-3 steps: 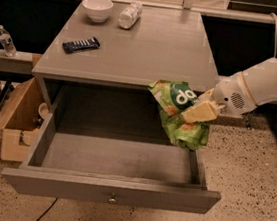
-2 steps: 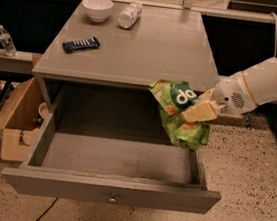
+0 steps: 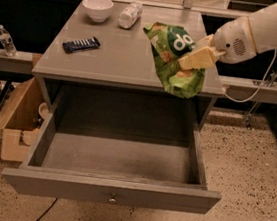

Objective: Pick green rice chip bag from top drawer and place on counter

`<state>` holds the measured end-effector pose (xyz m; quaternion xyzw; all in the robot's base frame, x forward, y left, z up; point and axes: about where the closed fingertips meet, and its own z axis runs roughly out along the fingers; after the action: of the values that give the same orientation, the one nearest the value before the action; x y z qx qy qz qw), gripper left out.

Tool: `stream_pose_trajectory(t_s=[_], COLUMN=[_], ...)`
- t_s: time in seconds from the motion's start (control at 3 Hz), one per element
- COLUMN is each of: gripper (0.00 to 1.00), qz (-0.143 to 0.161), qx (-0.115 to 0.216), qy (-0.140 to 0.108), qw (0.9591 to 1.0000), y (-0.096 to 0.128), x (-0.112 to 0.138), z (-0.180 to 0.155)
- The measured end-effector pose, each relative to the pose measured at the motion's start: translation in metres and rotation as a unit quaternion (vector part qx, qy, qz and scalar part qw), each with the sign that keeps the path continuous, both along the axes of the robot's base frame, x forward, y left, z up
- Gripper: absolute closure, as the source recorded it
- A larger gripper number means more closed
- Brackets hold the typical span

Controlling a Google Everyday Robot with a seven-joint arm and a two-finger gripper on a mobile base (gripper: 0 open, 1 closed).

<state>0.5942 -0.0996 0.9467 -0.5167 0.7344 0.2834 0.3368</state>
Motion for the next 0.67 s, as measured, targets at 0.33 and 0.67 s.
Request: stream_pose_trajectory(t_s=[0.33, 0.67], gripper=[1.00, 1.00], qz=[-0.006, -0.005], qx=[0.009, 0.009], qy=[-0.027, -0.026], qw=[0.9996, 0.9996], y=[-0.0014, -0.0009], x=[0.0073, 0.0076], z=[0.0254, 0.0251])
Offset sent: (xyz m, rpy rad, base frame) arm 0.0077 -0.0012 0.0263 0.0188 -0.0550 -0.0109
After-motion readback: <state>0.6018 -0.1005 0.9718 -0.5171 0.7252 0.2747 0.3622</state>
